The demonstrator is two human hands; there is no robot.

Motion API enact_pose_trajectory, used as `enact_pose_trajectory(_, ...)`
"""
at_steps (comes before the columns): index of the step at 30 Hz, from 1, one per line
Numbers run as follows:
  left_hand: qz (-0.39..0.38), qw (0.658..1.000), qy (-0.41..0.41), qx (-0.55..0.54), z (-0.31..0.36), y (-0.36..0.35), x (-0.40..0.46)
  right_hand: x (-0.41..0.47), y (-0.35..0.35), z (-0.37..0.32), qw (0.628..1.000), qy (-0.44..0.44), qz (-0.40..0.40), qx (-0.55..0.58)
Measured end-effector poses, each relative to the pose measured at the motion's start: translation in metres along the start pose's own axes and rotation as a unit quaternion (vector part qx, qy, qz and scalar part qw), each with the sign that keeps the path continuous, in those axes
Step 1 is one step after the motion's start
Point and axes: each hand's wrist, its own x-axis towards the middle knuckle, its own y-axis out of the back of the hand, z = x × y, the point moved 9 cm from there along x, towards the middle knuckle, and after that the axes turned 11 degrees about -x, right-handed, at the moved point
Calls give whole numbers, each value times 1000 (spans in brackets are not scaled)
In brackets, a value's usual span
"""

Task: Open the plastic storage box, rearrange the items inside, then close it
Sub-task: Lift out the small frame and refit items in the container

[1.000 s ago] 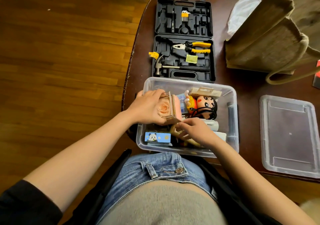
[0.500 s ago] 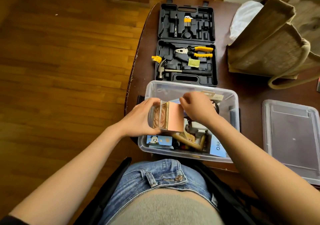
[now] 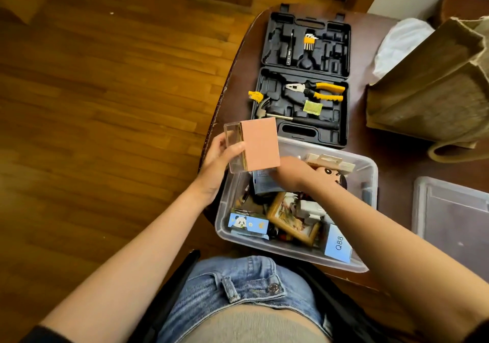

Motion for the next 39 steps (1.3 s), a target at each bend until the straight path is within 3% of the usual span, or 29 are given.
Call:
enact_pose_trajectory(6, 29, 999, -22, -15, 4, 5, 6, 21, -21, -12, 994, -5, -61, -93)
enact_pose_trajectory(10, 46, 999, -26, -9, 6, 5, 9, 15, -27, -24, 990, 72, -87, -85)
enact_pose_trajectory(14, 47, 998, -42, 13, 12, -4, 14, -2, -33, -44, 976, 127, -174, 31)
enact_pose_trajectory(17, 41, 998, -52, 14, 15, -11, 17, -11, -46, -57, 941, 98, -264, 187)
enact_pose_trajectory(19, 39, 998, -55, 14, 16, -13, 18, 1, -38, -52, 967, 84, -185, 154)
enact_pose_trajectory(21, 34, 998, -56, 20, 16, -14, 19, 15, -16, -33, 999, 34, -14, -6)
enact_pose_trajectory(22, 31, 998, -56, 28, 15, -14, 19, 20, -12, -23, 998, -9, 28, -54)
enact_pose_trajectory(26, 17, 997, -50, 57, 12, -17, 18, 30, -30, -1, 989, -87, -65, -97)
enact_pose_trajectory(30, 15, 997, -43, 60, 10, -16, 17, 34, -26, 9, 991, -83, -43, -96)
enact_pose_trajectory(35, 17, 998, -45, 51, 10, -14, 18, 20, -27, -6, 997, 14, -58, 56)
enact_pose_trajectory(38, 1, 997, -48, 56, 8, -20, 17, 2, -42, -23, 934, 35, -161, 319)
enact_pose_trajectory(39, -3, 997, -50, 57, 8, -21, 16, 0, -49, -27, 921, 37, -182, 343)
